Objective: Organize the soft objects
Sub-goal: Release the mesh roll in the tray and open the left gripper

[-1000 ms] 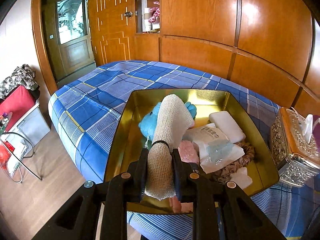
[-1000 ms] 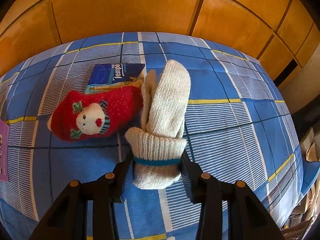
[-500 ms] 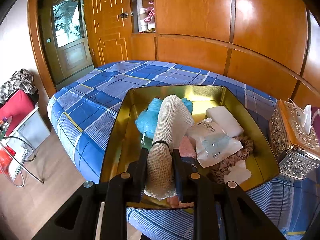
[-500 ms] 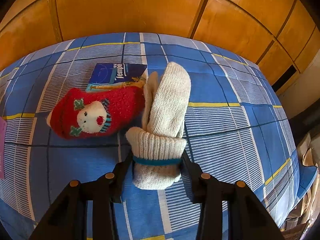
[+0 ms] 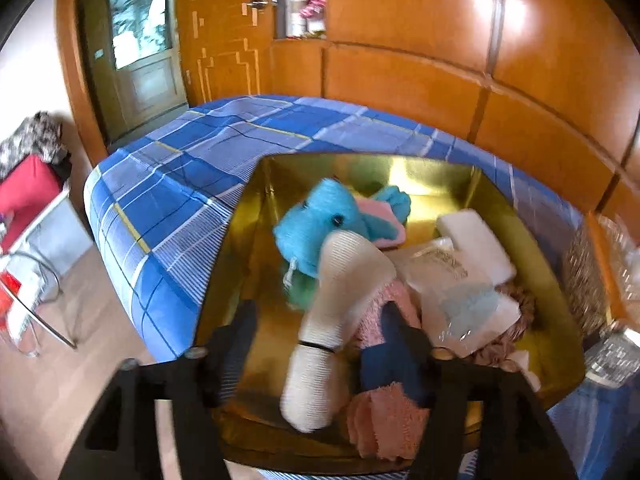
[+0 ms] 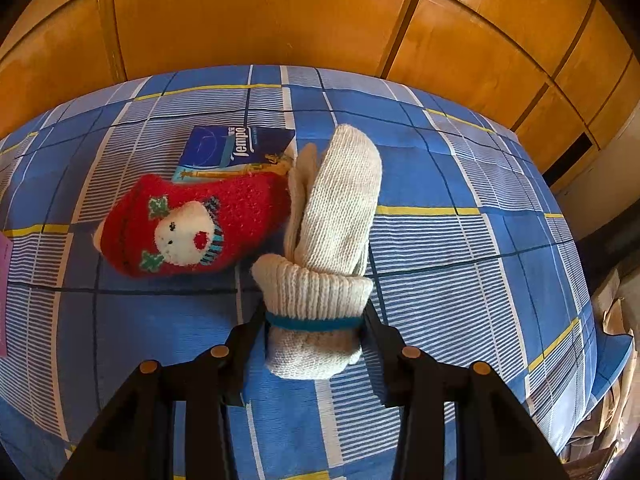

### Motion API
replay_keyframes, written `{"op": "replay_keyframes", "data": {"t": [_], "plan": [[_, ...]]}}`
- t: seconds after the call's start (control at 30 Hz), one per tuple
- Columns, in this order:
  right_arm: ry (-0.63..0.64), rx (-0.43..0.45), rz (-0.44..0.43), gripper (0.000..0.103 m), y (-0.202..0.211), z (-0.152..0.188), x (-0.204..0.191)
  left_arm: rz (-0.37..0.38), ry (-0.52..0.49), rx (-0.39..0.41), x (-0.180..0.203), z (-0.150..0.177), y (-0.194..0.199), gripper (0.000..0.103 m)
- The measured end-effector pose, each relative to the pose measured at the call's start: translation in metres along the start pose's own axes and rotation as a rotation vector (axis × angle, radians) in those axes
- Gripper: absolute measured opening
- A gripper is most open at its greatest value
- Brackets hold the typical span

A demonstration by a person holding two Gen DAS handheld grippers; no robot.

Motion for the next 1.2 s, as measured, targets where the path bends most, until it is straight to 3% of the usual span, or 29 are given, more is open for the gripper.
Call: {"op": "replay_keyframes", "data": {"t": [0.2, 0.27, 0.47, 0.7, 0.83, 1.07, 1.2], "plan": [[0.001, -0.001, 0.001, 0.042, 0.001, 0.000, -0.001, 0.003, 0.038, 0.049, -0.013, 0.002, 0.023, 0.090], [0.002, -0.001, 0.001, 0.042, 0.001, 0.000, 0.000, -0.019, 0.047, 0.060, -0.016, 0.003, 0.030, 0.103], [-0.007, -0.003, -0.005, 0.042, 0.002, -0.002, 0.000, 0.006, 0.080, 0.049, -0.008, 0.004, 0.040, 0.103], [-0.059, -0.005, 0.058, 0.041, 0.000, -0.004, 0.019, -0.034, -0.050, 0.125, 0.025, -0.002, 0.059, 0.103], [-0.054, -0.004, 0.079, 0.041, 0.000, -0.005, 0.022, -0.034, -0.087, 0.128, 0.042, -0.003, 0.066, 0.103], [-0.057, -0.004, 0.078, 0.041, 0.000, -0.007, 0.023, 0.065, -0.083, 0.098, 0.060, 0.005, 0.072, 0.103], [-0.079, -0.002, 0.083, 0.041, -0.001, -0.009, 0.026, 0.107, -0.136, 0.103, 0.074, 0.010, 0.073, 0.103]]}}
Point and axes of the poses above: each gripper's, at about its wrist camera, not at the fingertips, and y roughly against the way its jaws point, x to its right, z to its underside, the point moved 9 cm from there along -y, roughly the way its jaws point, and after that the axes turned 8 degrees about -y, right-handed, at the moved point
